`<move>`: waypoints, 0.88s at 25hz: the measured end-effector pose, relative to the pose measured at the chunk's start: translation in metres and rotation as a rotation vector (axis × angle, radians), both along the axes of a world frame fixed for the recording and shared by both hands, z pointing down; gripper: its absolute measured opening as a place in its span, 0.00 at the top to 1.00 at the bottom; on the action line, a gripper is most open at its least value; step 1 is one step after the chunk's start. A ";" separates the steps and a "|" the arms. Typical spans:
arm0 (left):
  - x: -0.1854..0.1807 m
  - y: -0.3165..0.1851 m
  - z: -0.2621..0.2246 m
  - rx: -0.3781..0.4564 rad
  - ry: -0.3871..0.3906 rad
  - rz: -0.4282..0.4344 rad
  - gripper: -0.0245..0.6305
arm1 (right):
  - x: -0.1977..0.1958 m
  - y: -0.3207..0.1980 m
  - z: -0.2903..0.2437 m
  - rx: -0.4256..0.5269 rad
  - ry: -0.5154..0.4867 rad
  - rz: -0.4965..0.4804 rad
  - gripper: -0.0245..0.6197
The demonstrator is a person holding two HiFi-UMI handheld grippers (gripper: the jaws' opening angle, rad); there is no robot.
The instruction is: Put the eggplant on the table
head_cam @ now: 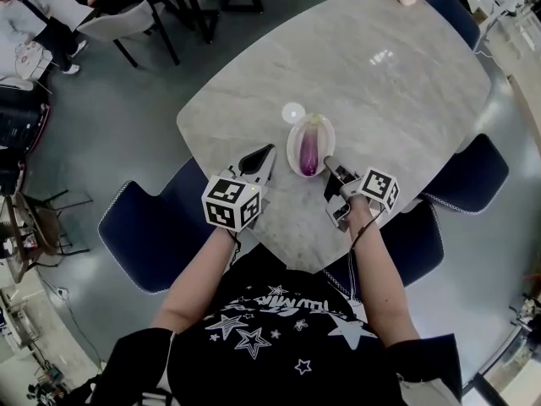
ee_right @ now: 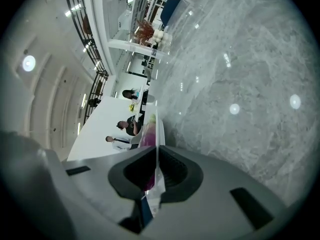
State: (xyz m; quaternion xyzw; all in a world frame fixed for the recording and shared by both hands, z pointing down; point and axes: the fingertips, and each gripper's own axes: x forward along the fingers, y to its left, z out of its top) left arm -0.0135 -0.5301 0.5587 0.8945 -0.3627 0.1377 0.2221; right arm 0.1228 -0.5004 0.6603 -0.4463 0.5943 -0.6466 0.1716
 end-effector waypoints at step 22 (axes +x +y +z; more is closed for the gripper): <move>-0.002 0.001 0.004 -0.017 0.008 -0.015 0.95 | 0.001 -0.001 0.023 -0.118 0.202 -0.038 0.93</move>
